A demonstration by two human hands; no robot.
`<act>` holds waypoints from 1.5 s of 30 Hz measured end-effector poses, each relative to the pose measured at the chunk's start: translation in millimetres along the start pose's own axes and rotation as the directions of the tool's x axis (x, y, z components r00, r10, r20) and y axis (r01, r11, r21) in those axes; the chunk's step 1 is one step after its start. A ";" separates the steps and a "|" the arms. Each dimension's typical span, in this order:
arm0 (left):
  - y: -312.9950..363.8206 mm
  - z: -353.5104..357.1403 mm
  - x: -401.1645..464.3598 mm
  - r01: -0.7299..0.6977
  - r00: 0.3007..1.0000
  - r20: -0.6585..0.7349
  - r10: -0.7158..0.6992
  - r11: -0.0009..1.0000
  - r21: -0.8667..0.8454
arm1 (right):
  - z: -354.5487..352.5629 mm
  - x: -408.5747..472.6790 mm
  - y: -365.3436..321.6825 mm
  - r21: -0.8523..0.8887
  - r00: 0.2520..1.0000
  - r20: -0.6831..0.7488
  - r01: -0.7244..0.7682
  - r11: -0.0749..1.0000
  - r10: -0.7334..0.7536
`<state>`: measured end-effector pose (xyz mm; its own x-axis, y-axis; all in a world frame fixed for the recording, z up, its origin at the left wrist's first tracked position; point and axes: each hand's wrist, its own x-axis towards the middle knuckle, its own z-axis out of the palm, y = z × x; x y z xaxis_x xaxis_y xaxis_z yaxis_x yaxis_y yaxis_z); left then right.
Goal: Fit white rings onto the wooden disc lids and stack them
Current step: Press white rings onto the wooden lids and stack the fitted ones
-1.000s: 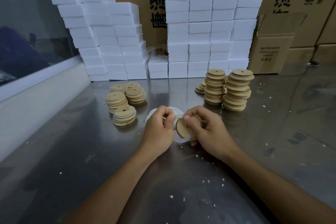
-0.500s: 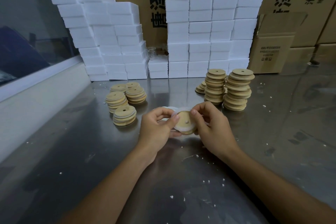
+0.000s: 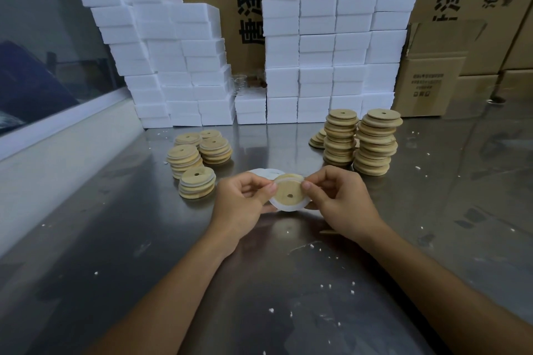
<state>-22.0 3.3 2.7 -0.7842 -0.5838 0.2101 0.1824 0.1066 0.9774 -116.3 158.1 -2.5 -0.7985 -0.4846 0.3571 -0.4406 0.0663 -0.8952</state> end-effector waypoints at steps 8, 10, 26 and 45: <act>5.8 -7.8 1.1 0.089 0.995 0.056 -0.086 0.995 -0.039 | -6.8 2.0 -4.0 0.071 0.995 0.091 -0.047 0.996 0.041; 5.5 -9.1 1.6 0.095 0.994 0.060 -0.093 0.995 -0.032 | -7.6 1.4 -4.4 0.084 0.995 0.096 -0.048 0.995 0.040; 3.8 -14.6 4.0 0.083 0.994 0.069 -0.088 0.994 0.070 | -7.9 0.7 -0.4 0.138 0.983 0.124 -0.155 0.978 0.138; 10.7 -2.4 -2.6 -0.393 0.919 0.166 0.357 0.813 0.430 | -3.3 -8.6 -14.9 -0.339 0.910 0.141 0.413 0.845 -0.389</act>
<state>-16.6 4.0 12.6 -0.7543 -0.3654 0.5455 0.2013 0.6621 0.7219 -104.2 164.1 8.7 -0.4979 -0.5902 0.6355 -0.8415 0.1516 -0.5185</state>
